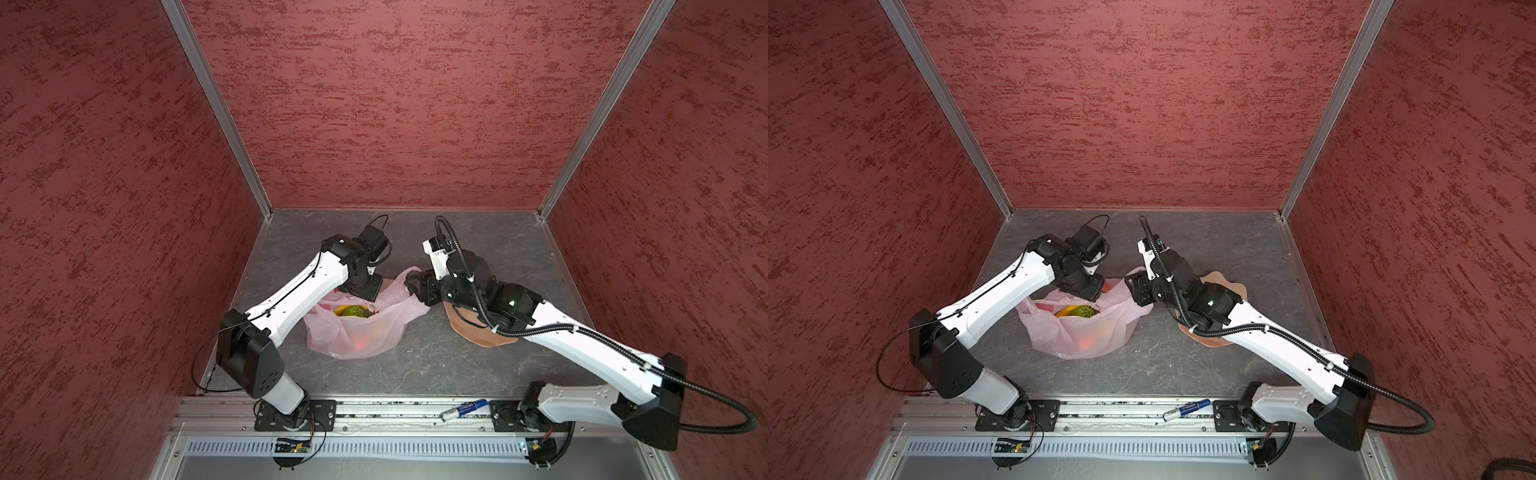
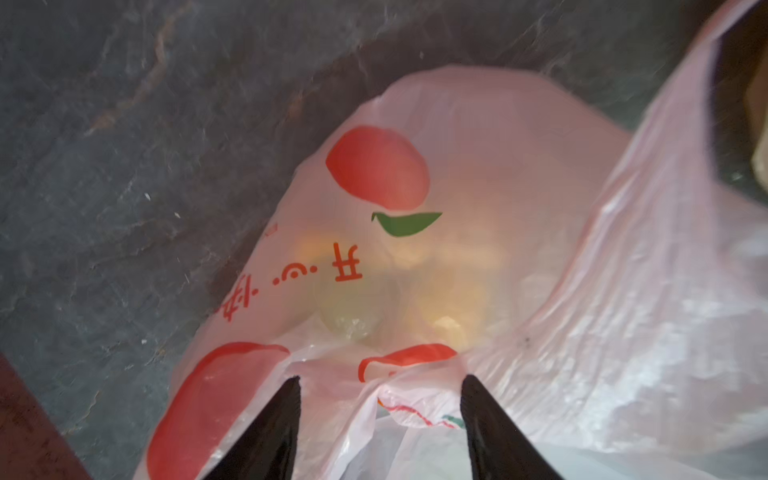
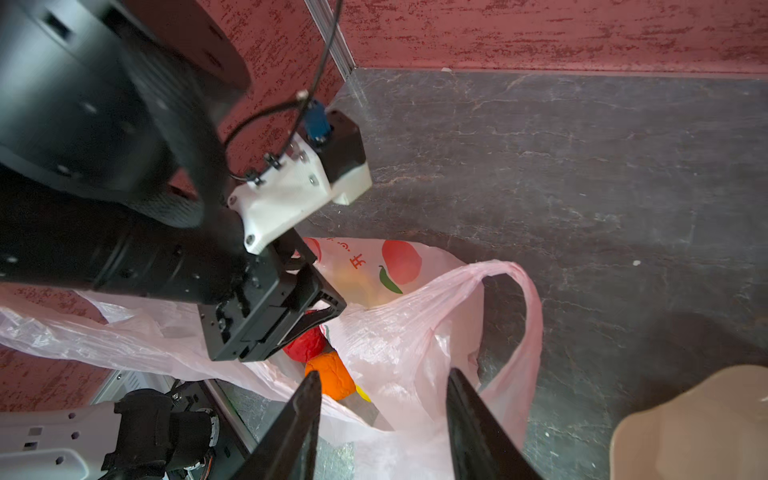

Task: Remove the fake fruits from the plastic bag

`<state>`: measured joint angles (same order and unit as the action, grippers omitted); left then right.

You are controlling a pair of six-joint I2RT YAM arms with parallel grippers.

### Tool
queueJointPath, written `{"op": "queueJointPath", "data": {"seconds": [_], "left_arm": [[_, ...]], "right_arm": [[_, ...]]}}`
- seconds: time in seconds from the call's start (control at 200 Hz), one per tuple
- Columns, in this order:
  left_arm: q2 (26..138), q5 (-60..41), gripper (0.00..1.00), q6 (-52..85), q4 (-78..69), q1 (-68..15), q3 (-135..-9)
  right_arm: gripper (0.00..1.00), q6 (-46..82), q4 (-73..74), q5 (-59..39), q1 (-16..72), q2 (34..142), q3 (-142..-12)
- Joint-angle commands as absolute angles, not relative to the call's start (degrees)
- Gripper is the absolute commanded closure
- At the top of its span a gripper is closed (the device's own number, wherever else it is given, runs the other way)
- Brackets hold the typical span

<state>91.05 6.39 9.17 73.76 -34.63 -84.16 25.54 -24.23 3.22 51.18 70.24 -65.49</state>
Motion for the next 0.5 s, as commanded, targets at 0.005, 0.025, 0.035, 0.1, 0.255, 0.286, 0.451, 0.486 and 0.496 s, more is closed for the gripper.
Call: {"op": "queueJointPath", "data": {"seconds": [0.005,0.025,0.035,0.1,0.255,0.286,0.451,0.486,0.496], "left_arm": [[91.6,10.9,0.33,10.7,77.0,-36.2,-83.9],[91.8,11.4,0.32,10.8,77.2,-36.5,-83.8],[91.9,11.8,0.31,10.9,77.3,-36.7,-83.7],[92.5,14.5,0.27,11.5,77.7,-37.8,-83.1],[93.9,18.9,0.19,12.9,78.3,-39.9,-82.5],[94.1,19.4,0.17,13.2,78.8,-40.4,-82.8],[94.3,21.6,0.12,14.3,82.3,-42.5,-83.4],[94.1,22.1,0.12,14.6,82.9,-42.6,-83.3],[94.1,22.2,0.12,14.7,83.1,-42.6,-83.2]], "right_arm": [[0.5,26.7,-21.5,5.0,51.3,69.1,-64.0],[0.5,26.8,-21.3,5.0,51.3,69.0,-63.8],[0.5,26.8,-21.3,5.0,51.3,69.0,-63.7],[0.51,26.9,-20.7,5.0,51.3,68.8,-63.2],[0.51,27.0,-19.7,4.6,51.3,68.7,-62.2],[0.51,27.1,-19.4,4.6,51.3,68.6,-61.9],[0.52,28.1,-17.9,4.4,51.3,68.0,-60.5],[0.52,28.2,-17.6,4.4,51.3,67.9,-60.1],[0.52,28.3,-17.5,4.4,51.3,67.8,-60.1]]}}
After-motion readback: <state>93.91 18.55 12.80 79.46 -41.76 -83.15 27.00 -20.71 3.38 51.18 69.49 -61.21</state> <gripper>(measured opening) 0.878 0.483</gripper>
